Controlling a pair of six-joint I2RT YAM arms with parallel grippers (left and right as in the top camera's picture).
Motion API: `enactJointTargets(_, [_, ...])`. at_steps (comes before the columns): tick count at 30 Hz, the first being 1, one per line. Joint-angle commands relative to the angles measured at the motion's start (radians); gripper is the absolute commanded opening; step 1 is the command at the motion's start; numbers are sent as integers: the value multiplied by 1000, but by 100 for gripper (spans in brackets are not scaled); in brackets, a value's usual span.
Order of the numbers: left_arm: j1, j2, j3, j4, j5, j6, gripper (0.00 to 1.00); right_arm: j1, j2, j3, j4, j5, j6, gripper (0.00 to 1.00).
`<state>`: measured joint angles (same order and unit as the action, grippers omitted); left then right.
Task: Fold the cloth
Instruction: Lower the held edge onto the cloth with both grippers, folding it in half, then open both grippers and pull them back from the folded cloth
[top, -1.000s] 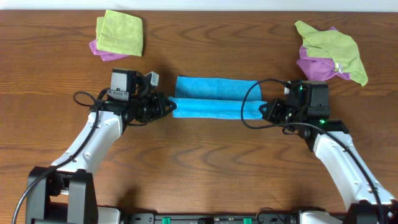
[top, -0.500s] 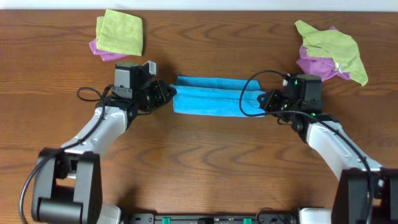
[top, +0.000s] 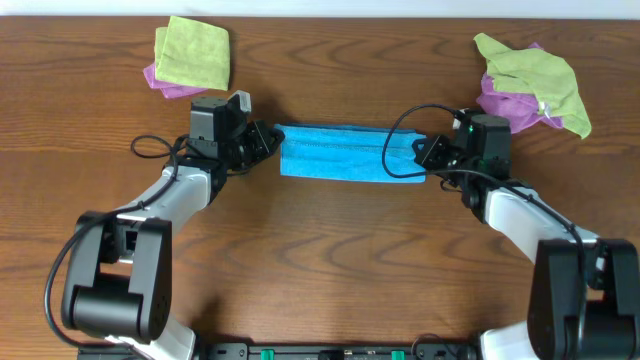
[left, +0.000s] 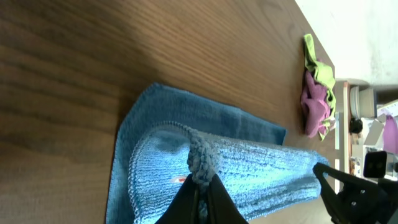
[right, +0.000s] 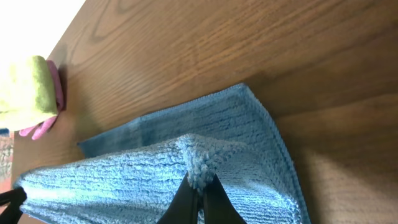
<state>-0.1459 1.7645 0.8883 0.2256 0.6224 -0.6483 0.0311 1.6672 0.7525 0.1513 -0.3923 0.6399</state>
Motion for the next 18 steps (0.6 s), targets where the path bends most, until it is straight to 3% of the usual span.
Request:
enactJointTargets(1, [27, 36, -2, 21, -103, -11, 6, -10, 38, 8, 17, 143, 11, 1])
enactJointTargets(18, [27, 134, -1, 127, -179, -5, 6, 16, 146, 21, 136, 243, 11, 1])
